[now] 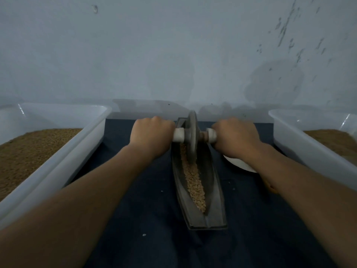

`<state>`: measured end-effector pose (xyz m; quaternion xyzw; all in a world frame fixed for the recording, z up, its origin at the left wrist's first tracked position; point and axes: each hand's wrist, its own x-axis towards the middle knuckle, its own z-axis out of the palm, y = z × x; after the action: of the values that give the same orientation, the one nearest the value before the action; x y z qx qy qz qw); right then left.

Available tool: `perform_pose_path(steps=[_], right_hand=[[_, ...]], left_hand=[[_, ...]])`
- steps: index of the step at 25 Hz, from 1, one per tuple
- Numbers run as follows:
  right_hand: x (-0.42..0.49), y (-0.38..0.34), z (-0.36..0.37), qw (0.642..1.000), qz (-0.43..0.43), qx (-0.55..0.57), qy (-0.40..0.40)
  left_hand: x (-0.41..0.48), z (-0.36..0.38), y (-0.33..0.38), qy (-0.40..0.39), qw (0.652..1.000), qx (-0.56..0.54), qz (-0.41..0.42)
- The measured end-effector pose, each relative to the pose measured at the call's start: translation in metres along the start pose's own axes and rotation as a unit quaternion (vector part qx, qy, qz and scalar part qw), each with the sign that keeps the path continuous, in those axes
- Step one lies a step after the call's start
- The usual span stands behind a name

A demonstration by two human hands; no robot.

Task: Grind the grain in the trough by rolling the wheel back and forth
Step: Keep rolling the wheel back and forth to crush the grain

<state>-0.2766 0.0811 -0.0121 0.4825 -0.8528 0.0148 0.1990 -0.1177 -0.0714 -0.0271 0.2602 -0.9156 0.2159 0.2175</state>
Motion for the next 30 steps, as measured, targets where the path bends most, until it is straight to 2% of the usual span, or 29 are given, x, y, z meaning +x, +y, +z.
perform_pose_path(steps=[3, 5, 7, 9, 11, 12, 14, 17, 21, 23, 26, 30], right_hand=[[-0.035, 0.006, 0.000, 0.998, -0.030, -0.028, 0.040], [-0.064, 0.008, -0.005, 0.991, -0.076, -0.053, 0.101], [-0.081, 0.009, -0.012, 0.985, -0.097, -0.061, 0.128], [-0.079, 0.011, -0.010, 0.988, -0.085, -0.066, 0.113], [-0.055, 0.006, -0.001, 0.990, -0.054, -0.077, 0.106], [-0.038, 0.003, 0.003, 0.993, -0.034, -0.053, 0.100], [-0.008, -0.002, 0.005, 0.999, 0.004, -0.021, 0.042], [-0.007, 0.000, 0.002, 1.000, 0.006, -0.020, 0.017], [-0.071, 0.007, -0.006, 0.991, -0.065, -0.046, 0.108], [-0.084, 0.011, -0.011, 0.988, -0.078, -0.052, 0.125], [-0.068, 0.005, -0.005, 0.992, -0.041, -0.080, 0.083], [-0.007, -0.003, 0.001, 0.999, 0.002, -0.031, 0.033]], left_hand=[[-0.027, -0.008, -0.004, 0.013, 0.999, -0.011, 0.035], [-0.057, -0.020, -0.008, 0.059, 0.996, -0.006, 0.065], [-0.075, -0.031, -0.008, 0.089, 0.994, -0.006, 0.070], [-0.072, -0.030, -0.005, 0.074, 0.995, -0.014, 0.060], [-0.056, -0.018, 0.000, 0.025, 0.999, 0.011, 0.027], [-0.042, -0.009, 0.001, 0.020, 1.000, 0.011, 0.009], [-0.014, -0.006, 0.002, -0.011, 1.000, -0.002, -0.023], [-0.012, -0.013, 0.002, -0.042, 0.999, -0.018, -0.016], [-0.068, -0.032, 0.002, 0.058, 0.997, 0.003, 0.050], [-0.074, -0.043, -0.002, 0.090, 0.994, 0.001, 0.058], [-0.062, -0.027, 0.001, 0.018, 0.999, 0.019, 0.038], [-0.012, -0.004, 0.000, -0.033, 0.999, -0.027, -0.020]])
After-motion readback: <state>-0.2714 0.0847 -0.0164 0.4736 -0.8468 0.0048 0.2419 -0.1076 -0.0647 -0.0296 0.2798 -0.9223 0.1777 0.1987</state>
